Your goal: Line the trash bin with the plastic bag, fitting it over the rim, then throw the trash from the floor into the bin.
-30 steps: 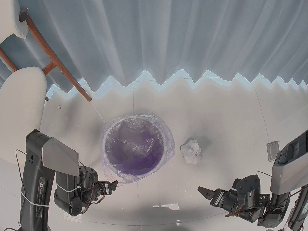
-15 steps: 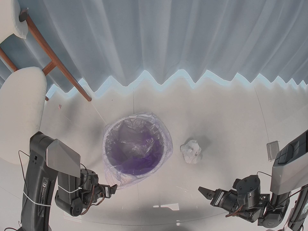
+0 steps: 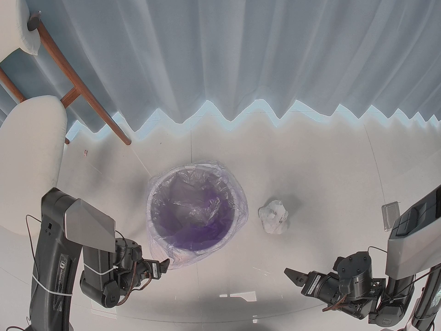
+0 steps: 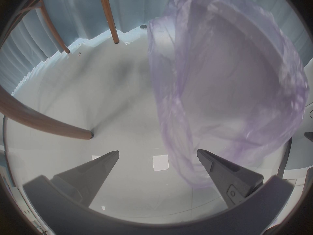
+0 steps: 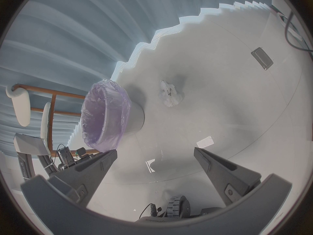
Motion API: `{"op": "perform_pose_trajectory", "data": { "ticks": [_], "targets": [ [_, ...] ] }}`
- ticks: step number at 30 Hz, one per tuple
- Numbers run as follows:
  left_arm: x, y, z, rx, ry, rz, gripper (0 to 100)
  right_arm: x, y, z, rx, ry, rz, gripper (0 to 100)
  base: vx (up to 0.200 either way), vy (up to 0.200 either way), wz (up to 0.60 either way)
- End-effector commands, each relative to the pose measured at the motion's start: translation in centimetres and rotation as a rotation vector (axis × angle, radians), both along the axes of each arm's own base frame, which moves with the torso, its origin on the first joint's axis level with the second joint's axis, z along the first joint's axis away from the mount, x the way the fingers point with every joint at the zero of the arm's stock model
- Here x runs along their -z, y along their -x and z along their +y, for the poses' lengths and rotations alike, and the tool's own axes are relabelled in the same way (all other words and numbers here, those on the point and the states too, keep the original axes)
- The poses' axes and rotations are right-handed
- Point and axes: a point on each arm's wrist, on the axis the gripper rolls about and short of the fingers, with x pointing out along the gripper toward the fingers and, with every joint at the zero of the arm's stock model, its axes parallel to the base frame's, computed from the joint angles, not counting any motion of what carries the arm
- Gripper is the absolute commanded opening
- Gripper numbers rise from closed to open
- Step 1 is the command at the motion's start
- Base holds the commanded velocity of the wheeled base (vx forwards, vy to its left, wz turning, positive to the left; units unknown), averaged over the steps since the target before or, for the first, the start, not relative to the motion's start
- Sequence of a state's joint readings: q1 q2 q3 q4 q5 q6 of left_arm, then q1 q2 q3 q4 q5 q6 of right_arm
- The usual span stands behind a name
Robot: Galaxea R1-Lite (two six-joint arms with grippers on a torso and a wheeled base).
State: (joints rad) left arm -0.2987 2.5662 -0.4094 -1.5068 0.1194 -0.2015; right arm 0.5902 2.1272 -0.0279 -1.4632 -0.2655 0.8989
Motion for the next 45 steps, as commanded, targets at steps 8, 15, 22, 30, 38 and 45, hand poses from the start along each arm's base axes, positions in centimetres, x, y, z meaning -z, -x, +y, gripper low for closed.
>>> {"op": "perform_pose_trajectory", "data": {
  "ticks": [8,15,22,30,38,45],
  "targets": [
    [-4.2,0.7,0.1,0.006,0.029,-0.081,100,-0.1,-0.1,-0.1,0.006,-0.003,-0.005,100,0.0,0.0,0.0],
    [-8.8,2.5,0.2,0.02,0.06,-0.177,100,-0.1,-0.1,-0.1,0.006,-0.001,-0.006,100,0.0,0.0,0.0],
    [-14.3,4.1,0.6,0.028,0.118,-0.346,100,-0.2,-0.1,-0.1,0.003,0.0,-0.012,100,0.0,0.0,0.0],
    [-19.3,7.8,1.3,0.074,0.186,-0.51,100,-0.9,-0.4,-0.1,0.007,-0.002,-0.073,100,0.0,0.0,0.0],
    [-23.2,10.2,2.8,0.122,0.248,-0.685,100,-1.8,-0.8,-0.9,0.025,-0.003,-0.135,100,0.0,0.0,0.0],
    [-24.5,11.3,2.9,0.144,0.271,-0.748,100,-2.0,-0.7,-1.2,0.021,0.013,-0.141,100,0.0,0.0,0.0]
  ]
}}
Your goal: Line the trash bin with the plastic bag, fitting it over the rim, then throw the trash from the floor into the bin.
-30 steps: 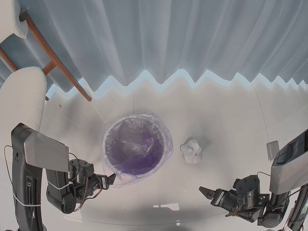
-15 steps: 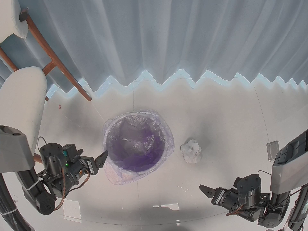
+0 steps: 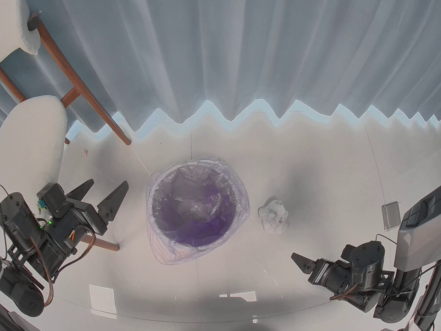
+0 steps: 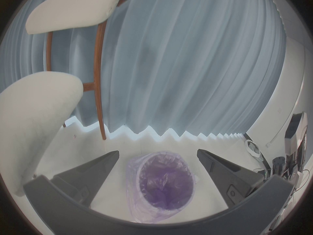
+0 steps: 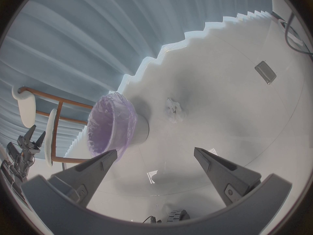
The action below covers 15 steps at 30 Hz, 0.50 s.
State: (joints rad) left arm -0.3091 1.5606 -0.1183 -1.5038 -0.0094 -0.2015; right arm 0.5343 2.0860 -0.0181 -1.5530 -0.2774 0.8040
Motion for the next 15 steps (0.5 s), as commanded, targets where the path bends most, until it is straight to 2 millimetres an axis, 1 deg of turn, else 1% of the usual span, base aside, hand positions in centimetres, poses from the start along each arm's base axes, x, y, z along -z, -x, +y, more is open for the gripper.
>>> {"op": "perform_pose_trajectory", "data": {
  "ticks": [1,7,8,11,13,14,15],
  "targets": [
    [-1.8,1.4,0.4,0.008,0.028,-0.091,100,-0.4,0.2,-0.3,0.005,-0.006,-0.014,100,0.0,0.0,0.0],
    [-3.7,2.2,0.7,0.064,0.044,-0.187,100,-1.4,0.1,-0.5,-0.003,-0.012,-0.058,100,0.0,0.0,0.0],
    [-4.5,2.4,0.8,0.084,0.046,-0.225,100,-1.6,-0.1,-1.0,-0.01,-0.006,-0.069,100,0.0,0.0,0.0],
    [-5.5,2.3,1.0,0.078,0.023,-0.241,100,-1.8,-1.0,-1.9,-0.009,0.006,-0.085,100,0.0,0.0,0.0],
    [-7.1,2.4,1.1,0.076,0.022,-0.261,100,-2.0,-2.3,-2.9,0.005,0.017,-0.111,100,0.0,0.0,0.0],
    [-7.2,2.4,1.1,0.076,0.022,-0.261,100,-2.0,-2.4,-3.0,0.007,0.017,-0.114,100,0.0,0.0,0.0],
    [-8.3,2.7,1.2,0.076,0.02,-0.251,100,-2.1,-3.1,-3.7,0.004,0.025,-0.128,100,0.0,0.0,0.0]
  ]
}}
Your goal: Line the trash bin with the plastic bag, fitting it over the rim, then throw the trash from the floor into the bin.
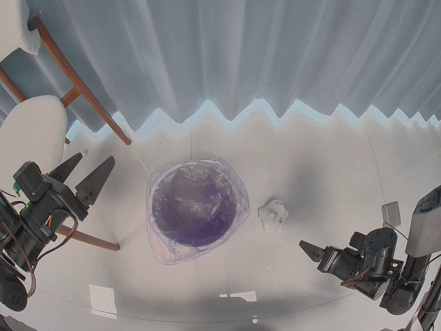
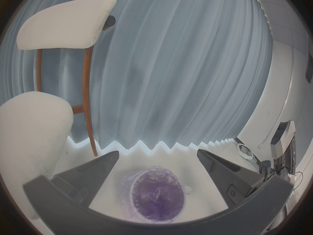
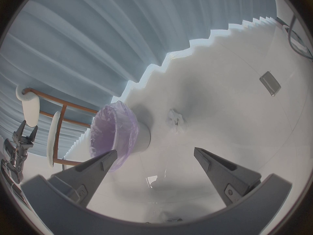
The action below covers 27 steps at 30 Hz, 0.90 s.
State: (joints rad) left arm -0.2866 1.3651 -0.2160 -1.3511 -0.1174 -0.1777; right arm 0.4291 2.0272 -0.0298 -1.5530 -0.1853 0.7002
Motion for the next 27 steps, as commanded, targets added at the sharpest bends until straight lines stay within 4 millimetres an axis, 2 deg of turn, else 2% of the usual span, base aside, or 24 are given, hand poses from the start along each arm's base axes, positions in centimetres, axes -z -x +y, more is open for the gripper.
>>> {"op": "perform_pose_trajectory", "data": {
  "ticks": [1,6,13,16,17,20,26,27],
  "targets": [
    [-4.3,1.3,0.5,0.002,0.015,-0.09,100,-0.7,-2.2,-2.1,0.02,0.009,-0.063,100,0.0,0.0,0.0],
    [-4.9,2.6,0.7,0.027,-0.013,-0.012,100,-0.6,-4.1,-2.9,-0.007,0.052,-0.05,100,0.0,0.0,0.0],
    [-4.4,4.1,1.1,0.039,-0.046,0.038,100,0.0,-9.5,-4.2,0.021,0.161,0.075,100,0.0,0.0,0.0],
    [-4.4,4.1,1.1,0.037,-0.047,0.038,100,0.2,-10.5,-4.0,0.001,0.178,0.08,100,0.0,0.0,0.0],
    [-4.4,4.1,1.2,0.026,-0.054,0.036,100,0.8,-12.0,-3.7,-0.026,0.193,0.071,100,0.0,0.0,0.0],
    [-4.4,4.0,1.3,0.016,-0.068,0.03,100,2.1,-13.7,-3.3,-0.064,0.251,0.065,100,0.0,0.0,0.0],
    [-4.4,3.9,2.0,-0.033,-0.067,0.032,100,6.0,-16.6,-2.5,-0.168,0.375,0.071,100,0.0,0.0,0.0],
    [-4.4,3.8,2.1,-0.044,-0.068,0.032,100,6.9,-17.7,-2.3,-0.181,0.397,0.056,100,0.0,0.0,0.0]
  ]
}}
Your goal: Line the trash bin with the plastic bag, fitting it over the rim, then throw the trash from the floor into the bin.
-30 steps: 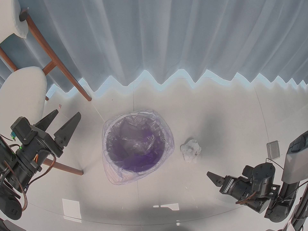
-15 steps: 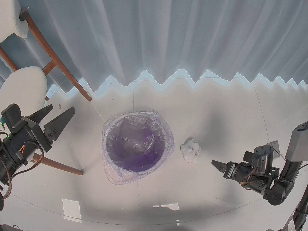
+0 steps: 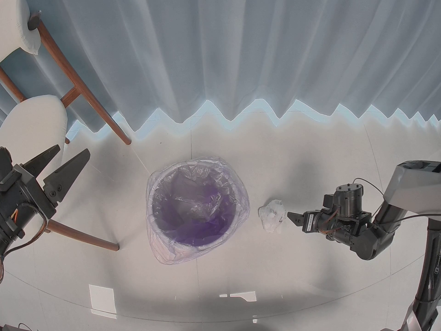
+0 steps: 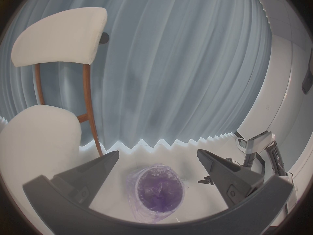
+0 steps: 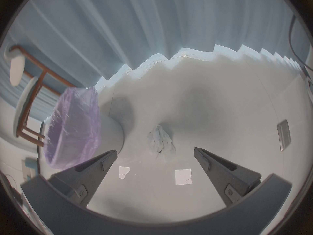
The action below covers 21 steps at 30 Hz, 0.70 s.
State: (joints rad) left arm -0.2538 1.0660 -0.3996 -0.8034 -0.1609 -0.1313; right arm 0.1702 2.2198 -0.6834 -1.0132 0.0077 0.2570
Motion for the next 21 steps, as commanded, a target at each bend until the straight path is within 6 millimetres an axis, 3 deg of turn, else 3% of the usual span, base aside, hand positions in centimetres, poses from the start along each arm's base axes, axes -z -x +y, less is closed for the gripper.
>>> {"op": "perform_pose_trajectory", "data": {
  "ticks": [1,6,9,16,21],
  "targets": [
    [-0.2,0.1,0.8,-0.056,-0.001,-0.011,100,5.4,-4.0,0.7,-0.066,0.085,0.035,100,0.0,0.0,0.0],
    [-0.3,0.1,1.3,-0.09,-0.002,-0.017,100,7.2,-7.0,1.2,-0.075,0.103,0.041,100,0.0,0.0,0.0],
    [-0.3,0.0,1.4,-0.096,-0.002,-0.015,100,7.2,-7.9,1.3,-0.076,0.105,0.058,100,0.0,0.0,0.0],
    [-0.4,-0.1,1.5,-0.109,-0.002,-0.018,100,7.3,-12.3,1.9,-0.078,0.104,0.067,100,0.0,0.0,0.0],
    [-0.4,-0.1,1.9,-0.139,-0.002,-0.02,100,7.8,-13.2,2.0,-0.079,0.109,0.11,100,0.0,0.0,0.0]
  ]
}}
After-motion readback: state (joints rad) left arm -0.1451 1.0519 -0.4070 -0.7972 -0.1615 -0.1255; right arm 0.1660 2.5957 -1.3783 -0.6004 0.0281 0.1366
